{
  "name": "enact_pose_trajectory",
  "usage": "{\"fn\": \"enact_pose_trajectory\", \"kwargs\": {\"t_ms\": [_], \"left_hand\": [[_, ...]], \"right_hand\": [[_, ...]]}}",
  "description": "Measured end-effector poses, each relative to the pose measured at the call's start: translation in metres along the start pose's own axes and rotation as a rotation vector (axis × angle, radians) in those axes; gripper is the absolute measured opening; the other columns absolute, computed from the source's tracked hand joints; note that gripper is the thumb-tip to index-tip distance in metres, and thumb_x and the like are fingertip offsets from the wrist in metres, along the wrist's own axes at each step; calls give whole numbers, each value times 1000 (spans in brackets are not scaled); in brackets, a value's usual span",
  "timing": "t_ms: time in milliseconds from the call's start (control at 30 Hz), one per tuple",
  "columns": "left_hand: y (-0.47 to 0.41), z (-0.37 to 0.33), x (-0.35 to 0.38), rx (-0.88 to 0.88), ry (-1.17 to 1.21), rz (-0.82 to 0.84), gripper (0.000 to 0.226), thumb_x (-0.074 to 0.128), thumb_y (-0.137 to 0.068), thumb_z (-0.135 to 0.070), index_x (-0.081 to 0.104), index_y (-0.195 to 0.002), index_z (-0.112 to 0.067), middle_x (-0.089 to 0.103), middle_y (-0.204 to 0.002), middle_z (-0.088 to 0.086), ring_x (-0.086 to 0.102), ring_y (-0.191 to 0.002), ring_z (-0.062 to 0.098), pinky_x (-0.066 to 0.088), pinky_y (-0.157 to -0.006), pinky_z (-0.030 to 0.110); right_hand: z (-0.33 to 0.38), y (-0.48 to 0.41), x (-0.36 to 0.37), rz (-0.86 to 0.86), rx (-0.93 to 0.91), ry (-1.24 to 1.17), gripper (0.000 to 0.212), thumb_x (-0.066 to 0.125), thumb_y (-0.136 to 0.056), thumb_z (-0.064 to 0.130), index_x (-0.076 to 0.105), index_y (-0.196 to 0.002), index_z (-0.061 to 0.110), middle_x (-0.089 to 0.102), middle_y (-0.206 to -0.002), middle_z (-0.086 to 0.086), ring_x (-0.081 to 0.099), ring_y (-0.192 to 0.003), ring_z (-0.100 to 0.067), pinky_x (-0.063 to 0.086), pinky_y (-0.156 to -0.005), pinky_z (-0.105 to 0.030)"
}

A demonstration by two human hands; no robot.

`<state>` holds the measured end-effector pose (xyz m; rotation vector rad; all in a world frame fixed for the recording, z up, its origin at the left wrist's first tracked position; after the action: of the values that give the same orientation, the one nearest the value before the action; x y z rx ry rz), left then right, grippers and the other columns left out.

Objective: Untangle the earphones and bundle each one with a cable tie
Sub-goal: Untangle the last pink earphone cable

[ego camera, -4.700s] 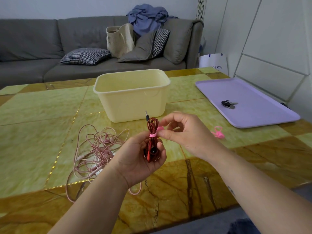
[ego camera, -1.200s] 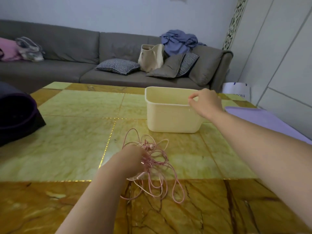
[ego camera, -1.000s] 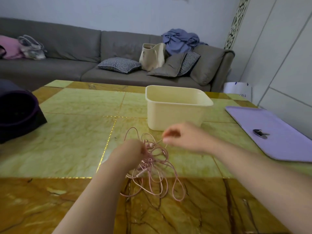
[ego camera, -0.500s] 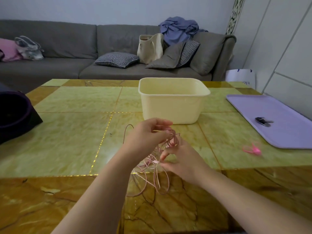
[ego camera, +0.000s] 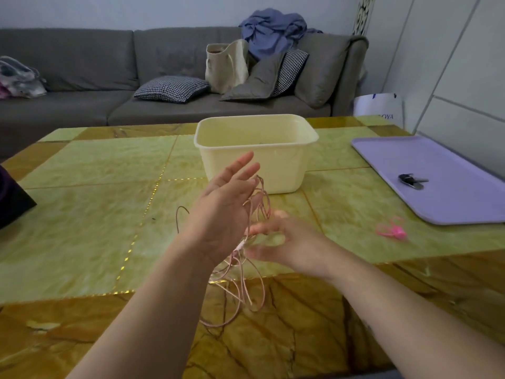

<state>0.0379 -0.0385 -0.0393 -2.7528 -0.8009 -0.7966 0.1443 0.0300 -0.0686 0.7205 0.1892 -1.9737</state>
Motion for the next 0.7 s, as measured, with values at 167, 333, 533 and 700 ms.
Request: {"fn": "enact_pose_trajectory", "kwargs": {"t_ms": [167,333,533,700], "left_hand": [[4,-1,5,12,15,-36,38,40,-91,5,61,-111,-20,58,-123,5,51,-111,14,36,-106,33],[4,-13,-22,238,-573,-220,33,49,-93,-3,60,-105,-31,61,-114,-7,56,-89,-7,44,-78,9],[10,-5,-21,275,-1324,-4,21,61,-87,-35,57,-106,-44,51,-130,-12,52,-113,-1,26,-112,49],[3,7,-28,81,-1792,-155,26,50,-93,-42,56,-118,-46,51,-110,-12,40,-124,17,-5,-108,66]], "right_hand": [[-2,1,4,-172,-44,69,17,65,-87,39,72,-95,26,19,-157,1,18,-144,-13,20,-110,-30],[-4,1,-32,-551,-92,-338,20,50,-96,28,65,-86,19,68,-92,-1,63,-88,-16,45,-72,-23],[3,9,-49,-462,-240,-737,17,49,-97,21,62,-88,13,46,-53,3,36,-45,-7,26,-46,-22],[0,15,-65,-669,-236,-328,16,62,-89,12,71,-85,24,43,-49,12,30,-41,-3,27,-42,-10]]}}
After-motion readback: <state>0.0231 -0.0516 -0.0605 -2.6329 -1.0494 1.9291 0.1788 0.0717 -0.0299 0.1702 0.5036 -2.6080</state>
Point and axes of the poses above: each hand's wrist, its own y-axis away from the middle knuckle, its own x-axis out of the palm, z = x × y, the point moved 1 cm from there along -y, towards the middle knuckle
